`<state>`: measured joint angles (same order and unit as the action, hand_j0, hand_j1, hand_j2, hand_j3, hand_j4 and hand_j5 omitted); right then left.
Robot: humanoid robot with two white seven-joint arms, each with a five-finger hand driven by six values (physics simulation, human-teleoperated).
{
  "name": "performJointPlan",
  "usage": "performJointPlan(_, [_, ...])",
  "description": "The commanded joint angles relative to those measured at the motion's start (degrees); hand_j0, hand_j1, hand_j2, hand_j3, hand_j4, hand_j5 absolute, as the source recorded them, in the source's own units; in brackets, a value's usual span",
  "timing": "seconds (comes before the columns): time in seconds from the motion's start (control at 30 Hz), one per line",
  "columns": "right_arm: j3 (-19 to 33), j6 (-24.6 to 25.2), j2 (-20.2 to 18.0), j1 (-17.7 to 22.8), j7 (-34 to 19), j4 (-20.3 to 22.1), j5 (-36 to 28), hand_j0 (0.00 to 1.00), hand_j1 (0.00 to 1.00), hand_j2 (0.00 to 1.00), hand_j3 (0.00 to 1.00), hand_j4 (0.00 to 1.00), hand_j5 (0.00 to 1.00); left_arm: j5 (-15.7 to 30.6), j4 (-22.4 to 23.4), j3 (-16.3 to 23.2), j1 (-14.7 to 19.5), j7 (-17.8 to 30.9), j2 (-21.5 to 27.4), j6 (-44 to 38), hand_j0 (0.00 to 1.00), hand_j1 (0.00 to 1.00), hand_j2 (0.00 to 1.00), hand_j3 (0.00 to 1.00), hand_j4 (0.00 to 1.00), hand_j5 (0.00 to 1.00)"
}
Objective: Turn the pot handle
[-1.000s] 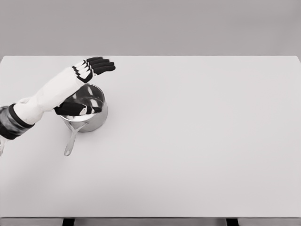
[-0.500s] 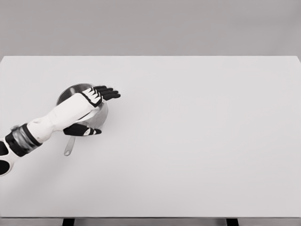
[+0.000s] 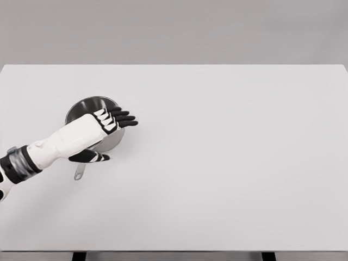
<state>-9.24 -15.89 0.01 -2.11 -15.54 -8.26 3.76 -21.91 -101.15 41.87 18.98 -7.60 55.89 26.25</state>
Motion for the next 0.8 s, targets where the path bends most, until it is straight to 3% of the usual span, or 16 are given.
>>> performJointPlan(0.0, [0.01,-0.02,-0.01,0.00,-0.02,0.00,0.02,1.00,1.00,1.00,1.00,1.00,1.00,-1.73,-0.01,-0.03,0.00,-0.13,0.54,0.03,1.00,1.00,1.00,1.00,1.00,1.00])
performJointPlan(0.33, [0.01,-0.02,-0.01,0.00,-0.02,0.00,0.02,1.00,1.00,1.00,1.00,1.00,1.00,-6.92,-0.01,-0.12,0.00,-0.31,1.68,-0.06,1.00,1.00,1.00,1.00,1.00,1.00])
performJointPlan(0.77, [0.01,-0.02,-0.01,0.00,-0.02,0.00,0.02,1.00,1.00,1.00,1.00,1.00,1.00,-10.34,-0.01,-0.21,0.00,-0.22,4.32,0.03,1.00,1.00,1.00,1.00,1.00,1.00])
